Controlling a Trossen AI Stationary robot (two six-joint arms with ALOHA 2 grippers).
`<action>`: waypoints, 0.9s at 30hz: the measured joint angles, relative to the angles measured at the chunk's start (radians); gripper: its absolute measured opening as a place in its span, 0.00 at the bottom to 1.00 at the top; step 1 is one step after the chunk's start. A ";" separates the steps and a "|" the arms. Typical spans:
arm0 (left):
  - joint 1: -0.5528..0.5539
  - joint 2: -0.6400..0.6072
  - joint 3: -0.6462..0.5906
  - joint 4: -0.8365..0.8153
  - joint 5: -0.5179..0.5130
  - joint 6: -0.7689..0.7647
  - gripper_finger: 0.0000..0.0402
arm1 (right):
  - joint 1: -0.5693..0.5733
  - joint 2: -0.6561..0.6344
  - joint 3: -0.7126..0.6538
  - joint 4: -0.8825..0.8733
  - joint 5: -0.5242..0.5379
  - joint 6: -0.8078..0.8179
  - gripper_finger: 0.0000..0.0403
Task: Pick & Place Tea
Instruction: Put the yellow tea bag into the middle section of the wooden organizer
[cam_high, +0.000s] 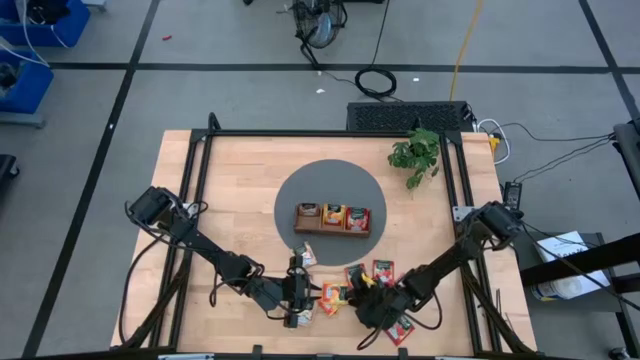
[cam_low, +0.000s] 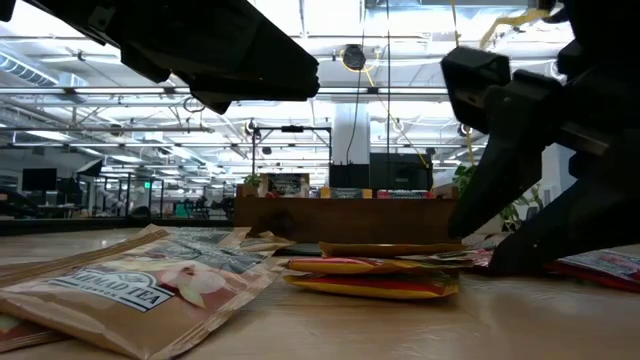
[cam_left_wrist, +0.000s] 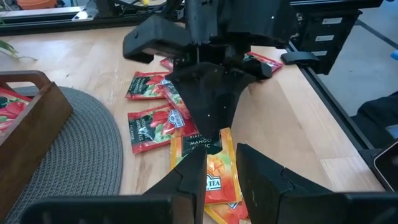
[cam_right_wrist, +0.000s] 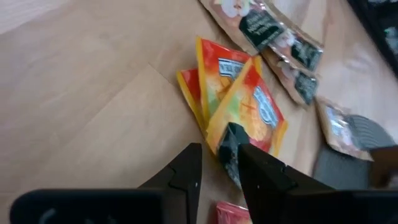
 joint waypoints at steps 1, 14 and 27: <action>0.000 0.000 0.000 0.000 0.000 0.003 0.23 | -0.004 0.000 0.000 0.001 -0.008 0.008 0.21; 0.000 0.000 0.000 0.000 0.011 -0.033 0.23 | -0.001 -0.005 0.000 -0.009 0.112 -0.038 0.00; 0.029 0.000 -0.001 0.102 0.016 -0.176 0.23 | 0.118 -0.152 -0.001 -0.058 0.262 -0.482 0.00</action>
